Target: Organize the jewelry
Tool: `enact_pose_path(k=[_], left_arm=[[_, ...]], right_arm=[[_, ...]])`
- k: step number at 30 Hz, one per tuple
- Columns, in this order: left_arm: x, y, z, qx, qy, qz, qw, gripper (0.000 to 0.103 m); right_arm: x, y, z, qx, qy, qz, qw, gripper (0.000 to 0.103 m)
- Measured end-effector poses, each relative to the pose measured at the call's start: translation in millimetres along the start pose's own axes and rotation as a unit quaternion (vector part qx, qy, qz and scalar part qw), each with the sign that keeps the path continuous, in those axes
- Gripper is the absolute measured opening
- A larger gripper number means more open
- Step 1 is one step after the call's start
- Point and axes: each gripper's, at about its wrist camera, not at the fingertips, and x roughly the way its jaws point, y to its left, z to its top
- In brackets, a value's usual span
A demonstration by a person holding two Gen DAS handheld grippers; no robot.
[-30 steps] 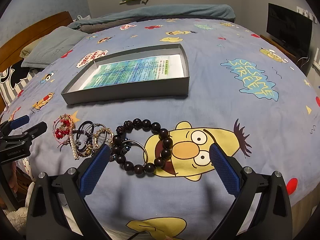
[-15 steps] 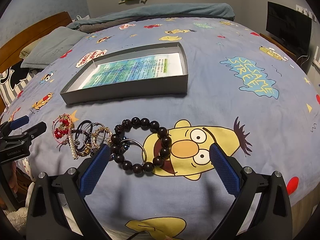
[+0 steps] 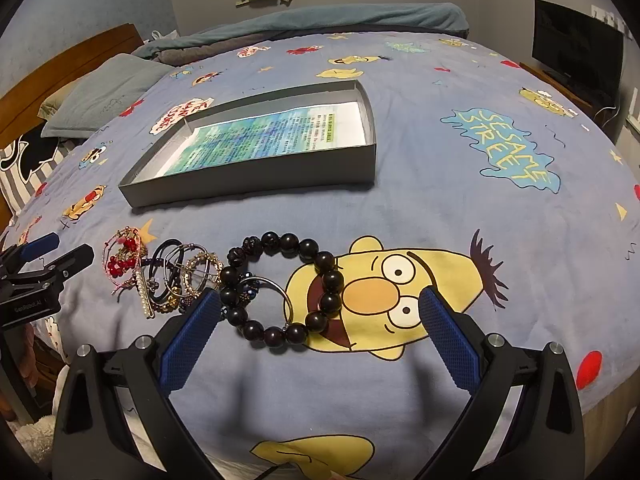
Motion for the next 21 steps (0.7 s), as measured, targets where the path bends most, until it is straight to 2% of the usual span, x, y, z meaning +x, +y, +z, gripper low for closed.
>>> enact_pose_path(k=[13,17,21], left_arm=[[8,1,-1,-0.001,0.006,0.001,1.0,0.098],[14,4,-1,0.002,0.004,0.006,1.0,0.098],[17,7,-2,0.013,-0.015,0.005,0.9998,0.098]], right_arm=[[6,1,0,-0.008,0.003,0.001,1.0,0.098],[10,-3,0,0.003,0.001,0.018,1.0,0.098],[12,0,1,-0.02,-0.005,0.004,1.0,0.098]])
